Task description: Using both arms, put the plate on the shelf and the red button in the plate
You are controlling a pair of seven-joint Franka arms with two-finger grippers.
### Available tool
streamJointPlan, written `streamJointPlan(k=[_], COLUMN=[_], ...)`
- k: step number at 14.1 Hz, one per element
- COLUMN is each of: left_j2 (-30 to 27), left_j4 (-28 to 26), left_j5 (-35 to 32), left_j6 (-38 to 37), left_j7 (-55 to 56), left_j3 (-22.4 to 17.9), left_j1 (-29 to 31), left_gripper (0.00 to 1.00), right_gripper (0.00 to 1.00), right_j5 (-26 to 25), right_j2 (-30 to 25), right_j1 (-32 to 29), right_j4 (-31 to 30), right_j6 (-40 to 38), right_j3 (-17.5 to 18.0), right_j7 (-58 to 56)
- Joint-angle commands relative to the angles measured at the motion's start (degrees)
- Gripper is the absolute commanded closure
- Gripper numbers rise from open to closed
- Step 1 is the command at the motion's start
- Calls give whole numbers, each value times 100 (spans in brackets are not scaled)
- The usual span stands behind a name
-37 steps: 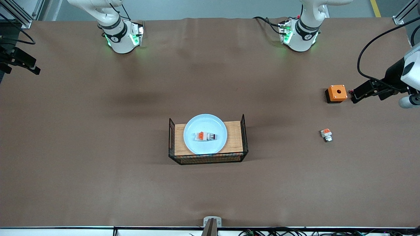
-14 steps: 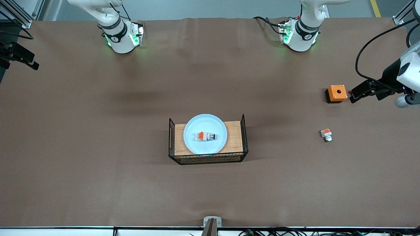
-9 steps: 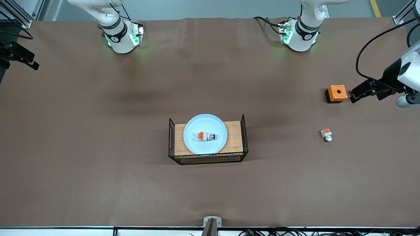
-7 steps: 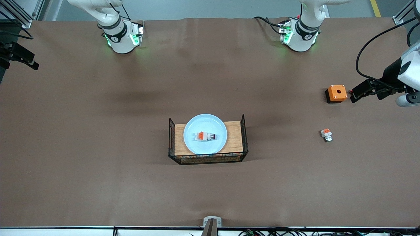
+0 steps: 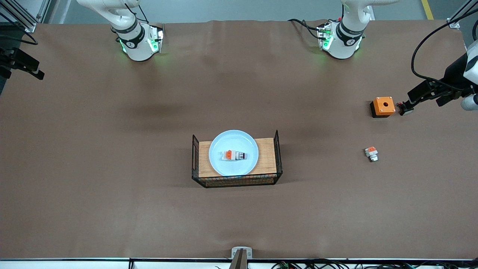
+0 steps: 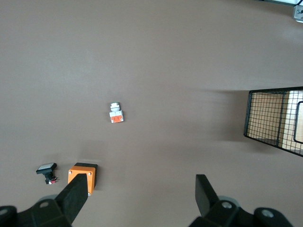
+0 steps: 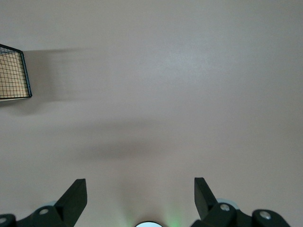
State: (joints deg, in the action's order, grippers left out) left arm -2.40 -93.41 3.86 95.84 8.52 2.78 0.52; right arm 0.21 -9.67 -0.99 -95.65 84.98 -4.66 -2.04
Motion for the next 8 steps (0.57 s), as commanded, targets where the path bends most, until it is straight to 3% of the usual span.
streamJointPlan(k=[1, 8], left_j2=[-24, 20], left_j4=[174, 261], left_j5=[-139, -175], left_j6=[-276, -391], left_j7=[-132, -211], left_j3=[29, 21], left_j1=[54, 62], left_gripper=[0, 0], right_gripper=[0, 0], right_j5=[-30, -30], right_j2=[-70, -70], right_j1=[-41, -50], right_j4=[21, 21], right_j6=[-69, -69], right_j3=[27, 27], right_j7=[-51, -51])
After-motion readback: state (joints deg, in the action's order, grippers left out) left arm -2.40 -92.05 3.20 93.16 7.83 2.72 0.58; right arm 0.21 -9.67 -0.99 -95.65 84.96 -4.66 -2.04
